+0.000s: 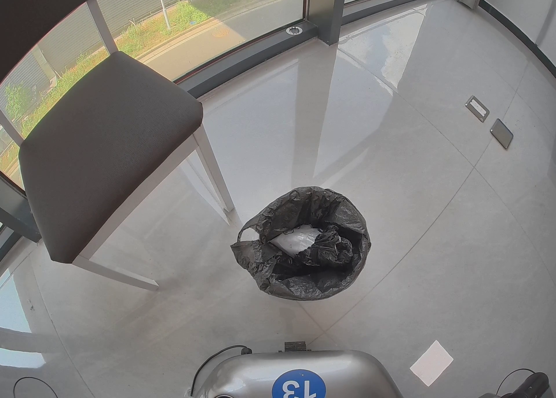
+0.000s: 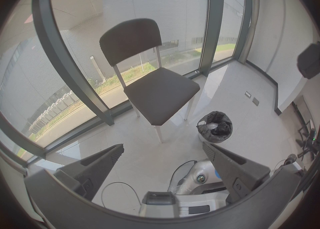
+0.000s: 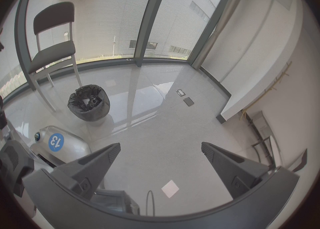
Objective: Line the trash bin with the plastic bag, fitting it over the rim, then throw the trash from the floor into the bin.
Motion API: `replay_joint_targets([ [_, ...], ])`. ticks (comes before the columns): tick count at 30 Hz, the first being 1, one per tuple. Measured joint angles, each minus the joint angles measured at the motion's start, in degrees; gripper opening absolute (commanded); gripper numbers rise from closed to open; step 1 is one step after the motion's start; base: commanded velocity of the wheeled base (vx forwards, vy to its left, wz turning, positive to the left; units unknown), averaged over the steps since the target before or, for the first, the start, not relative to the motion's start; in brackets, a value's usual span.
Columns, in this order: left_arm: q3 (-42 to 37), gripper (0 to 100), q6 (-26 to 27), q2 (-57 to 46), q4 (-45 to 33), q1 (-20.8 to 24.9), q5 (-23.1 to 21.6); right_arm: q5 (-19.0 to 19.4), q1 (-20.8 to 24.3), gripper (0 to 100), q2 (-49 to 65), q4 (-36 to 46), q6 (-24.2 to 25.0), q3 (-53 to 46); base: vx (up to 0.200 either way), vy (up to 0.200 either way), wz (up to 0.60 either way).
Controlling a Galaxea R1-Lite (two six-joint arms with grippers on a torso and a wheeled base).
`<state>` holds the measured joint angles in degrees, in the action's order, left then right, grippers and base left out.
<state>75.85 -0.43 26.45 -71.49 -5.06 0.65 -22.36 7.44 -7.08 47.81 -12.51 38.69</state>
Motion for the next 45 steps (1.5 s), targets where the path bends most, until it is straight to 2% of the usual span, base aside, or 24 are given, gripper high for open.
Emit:
replay_joint_targets([
  [1,0.69,100,0.18,-1.71,-1.23,-2.49,-2.26,0.74,-0.55,100,1.39,0.02,0.99,-1.29,0.000,0.000,0.00],
  [4,1.68,100,0.59,-5.12,-2.63,-6.92,-5.24,3.32,-1.38,100,3.71,-3.19,3.32,-5.62,0.000,0.000,0.00],
  [7,1.88,100,1.38,-7.47,-3.29,-8.72,-6.56,5.58,-1.85,100,4.94,-10.57,5.03,-10.89,0.000,0.000,0.00],
  [10,1.83,100,2.39,-9.40,-3.73,-9.33,-7.45,9.25,-2.17,100,5.66,-21.65,6.83,-17.12,0.000,0.000,0.00],
  [12,1.71,100,3.05,-10.56,-4.04,-9.33,-8.01,14.07,-2.27,100,5.99,-29.70,8.59,-21.66,0.000,0.000,0.00],
  [16,1.74,100,4.10,-12.11,-4.58,-8.17,-8.69,24.43,-2.47,100,6.29,-38.29,11.42,-28.15,0.000,0.000,0.00],
  [19,1.88,100,4.63,-13.03,-5.03,-6.29,-8.98,28.15,-2.58,100,6.38,-40.13,12.73,-31.87,0.000,0.000,0.00],
  [24,0.99,100,4.08,-14.77,-6.16,-1.08,-9.02,28.27,-2.71,100,6.42,-40.90,13.79,-33.88,0.000,0.000,0.00],
  [30,-4.52,100,2.34,-18.75,-6.33,5.22,-7.68,28.07,-2.73,100,6.45,-41.17,14.09,-34.32,0.000,0.000,0.00],
  [36,-10.58,100,0.13,-21.22,-4.47,7.38,-7.02,28.04,-2.73,100,6.42,-41.22,14.17,-34.38,0.000,0.000,0.00],
  [41,-16.73,100,-1.43,-21.97,5.41,7.62,-7.02,27.97,-2.73,100,6.42,-41.22,14.09,-34.38,0.000,0.000,0.00],
  [45,-22.54,100,-3.21,-22.24,19.21,7.69,-7.11,27.48,-2.73,100,6.40,-41.22,13.95,-34.38,0.000,0.000,0.00],
])
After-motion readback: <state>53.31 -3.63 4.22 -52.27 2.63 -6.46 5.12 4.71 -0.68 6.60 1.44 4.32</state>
